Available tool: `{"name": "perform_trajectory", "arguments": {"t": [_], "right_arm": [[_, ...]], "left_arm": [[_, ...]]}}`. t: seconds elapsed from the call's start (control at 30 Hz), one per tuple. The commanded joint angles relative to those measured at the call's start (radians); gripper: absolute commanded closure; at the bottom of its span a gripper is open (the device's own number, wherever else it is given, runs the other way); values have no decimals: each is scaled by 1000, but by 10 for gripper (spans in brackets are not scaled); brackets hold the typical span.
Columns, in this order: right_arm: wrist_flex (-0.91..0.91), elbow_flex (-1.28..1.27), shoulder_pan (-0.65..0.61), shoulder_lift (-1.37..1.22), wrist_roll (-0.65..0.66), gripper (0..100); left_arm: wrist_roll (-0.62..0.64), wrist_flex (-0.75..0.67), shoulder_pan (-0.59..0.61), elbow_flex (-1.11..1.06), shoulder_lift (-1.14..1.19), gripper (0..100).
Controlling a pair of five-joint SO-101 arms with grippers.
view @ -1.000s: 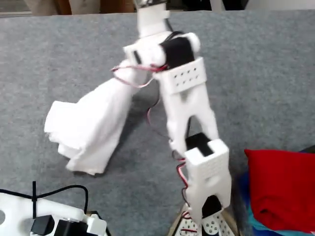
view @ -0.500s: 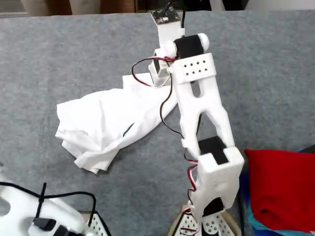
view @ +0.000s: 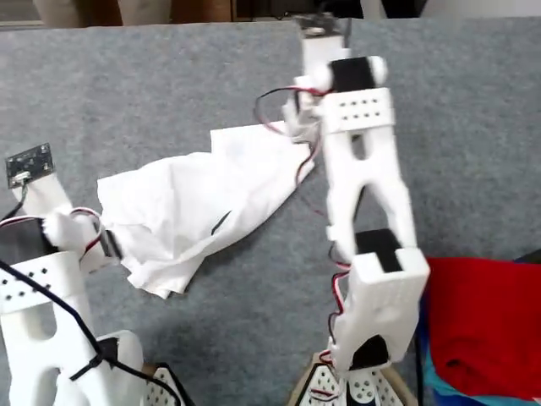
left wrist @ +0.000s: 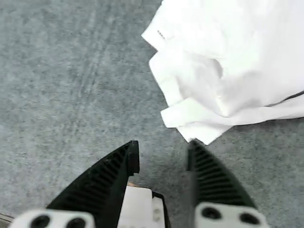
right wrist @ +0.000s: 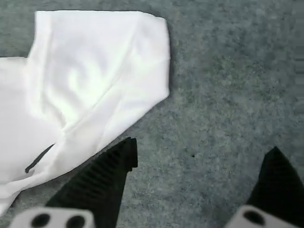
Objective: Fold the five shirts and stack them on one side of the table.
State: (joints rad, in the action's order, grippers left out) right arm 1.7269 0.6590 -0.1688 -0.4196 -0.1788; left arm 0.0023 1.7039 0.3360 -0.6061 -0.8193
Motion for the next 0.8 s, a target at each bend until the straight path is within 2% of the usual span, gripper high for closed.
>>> {"name": "perform_trajectory", "arguments": {"t": [0.0, 0.33, 0.5, 0.7, 0.77], "right_arm": [[6, 7, 82, -10, 12, 598], [-26, 8, 107, -102, 5, 598], [-54, 8, 105, -130, 11, 598], [-68, 8, 101, -134, 6, 598], [-77, 8, 101, -134, 5, 598]], "left_arm": [[41, -25, -46, 17, 2, 736], [245, -342, -55, 28, 286, 736], [296, -459, -55, 64, 467, 736], [288, -551, -57, 146, 661, 862], [288, -552, -57, 195, 708, 876]]}}
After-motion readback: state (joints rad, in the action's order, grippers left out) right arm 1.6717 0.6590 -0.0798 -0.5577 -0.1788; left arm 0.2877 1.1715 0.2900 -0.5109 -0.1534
